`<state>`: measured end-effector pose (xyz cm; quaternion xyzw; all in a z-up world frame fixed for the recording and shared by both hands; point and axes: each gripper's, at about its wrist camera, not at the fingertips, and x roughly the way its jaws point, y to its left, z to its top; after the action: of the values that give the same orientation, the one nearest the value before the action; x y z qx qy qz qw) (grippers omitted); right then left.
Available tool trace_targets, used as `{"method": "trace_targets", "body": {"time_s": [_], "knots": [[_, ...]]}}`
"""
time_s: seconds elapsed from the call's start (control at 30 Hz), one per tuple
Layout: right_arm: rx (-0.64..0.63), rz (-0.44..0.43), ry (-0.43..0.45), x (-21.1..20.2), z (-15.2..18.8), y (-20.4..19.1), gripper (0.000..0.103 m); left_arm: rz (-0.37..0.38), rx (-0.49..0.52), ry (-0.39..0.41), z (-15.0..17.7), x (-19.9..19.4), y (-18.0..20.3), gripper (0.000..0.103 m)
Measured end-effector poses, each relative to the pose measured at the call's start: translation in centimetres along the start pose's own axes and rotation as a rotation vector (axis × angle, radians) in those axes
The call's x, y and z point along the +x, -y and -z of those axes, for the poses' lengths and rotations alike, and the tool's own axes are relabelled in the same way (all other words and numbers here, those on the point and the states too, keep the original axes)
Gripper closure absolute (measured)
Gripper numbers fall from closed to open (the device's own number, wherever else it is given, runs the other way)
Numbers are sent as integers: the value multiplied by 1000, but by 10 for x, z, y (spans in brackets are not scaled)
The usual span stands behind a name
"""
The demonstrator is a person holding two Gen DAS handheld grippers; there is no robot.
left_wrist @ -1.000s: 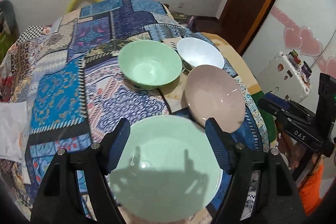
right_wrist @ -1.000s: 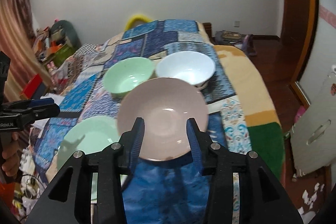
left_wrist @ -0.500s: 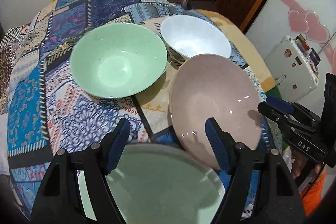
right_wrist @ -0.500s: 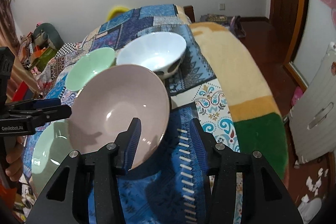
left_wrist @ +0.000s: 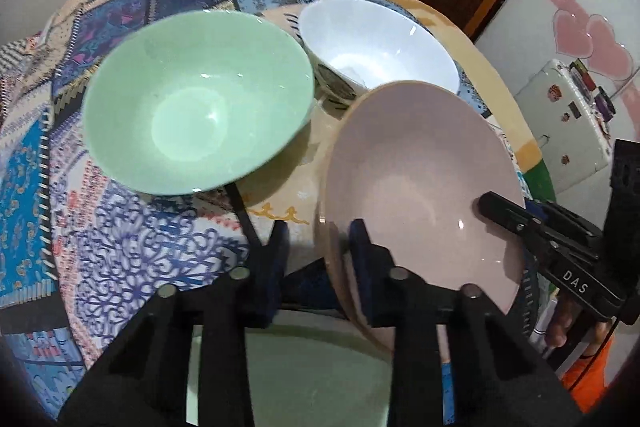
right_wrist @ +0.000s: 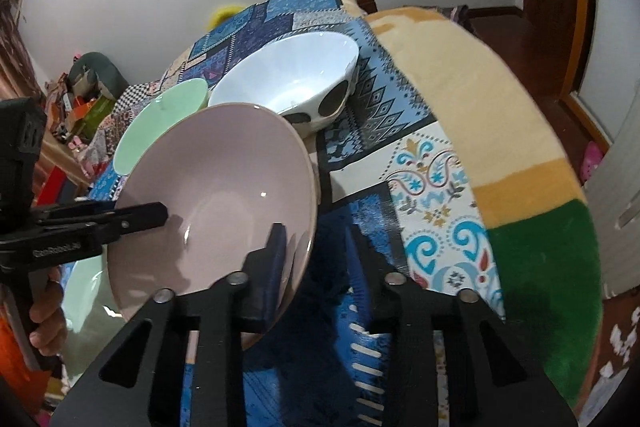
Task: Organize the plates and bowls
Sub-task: 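Grasp the pink bowl rim with the right tool while the left tool grasps it too, then carry the pink bowl with both tools over the light green plate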
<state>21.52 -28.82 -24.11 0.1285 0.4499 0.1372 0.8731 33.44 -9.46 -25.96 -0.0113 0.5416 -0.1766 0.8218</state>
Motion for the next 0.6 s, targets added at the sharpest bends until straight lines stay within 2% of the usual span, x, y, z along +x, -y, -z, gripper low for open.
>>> {"method": "trace_targets", "body": {"time_s": [0.13, 0.23, 0.37, 0.6], "knots": [[3, -38, -6, 4, 1, -2, 89, 19, 16, -1, 0, 1, 5, 92], [-1, -32, -11, 5, 0, -7, 90, -4, 26, 2, -2, 1, 10, 92], [36, -47, -9, 4, -3, -3, 91, -3, -6, 1, -5, -2, 9, 92], [44, -31, 12, -9, -5, -4, 91, 13, 13, 25, 2, -19, 19, 92]]}}
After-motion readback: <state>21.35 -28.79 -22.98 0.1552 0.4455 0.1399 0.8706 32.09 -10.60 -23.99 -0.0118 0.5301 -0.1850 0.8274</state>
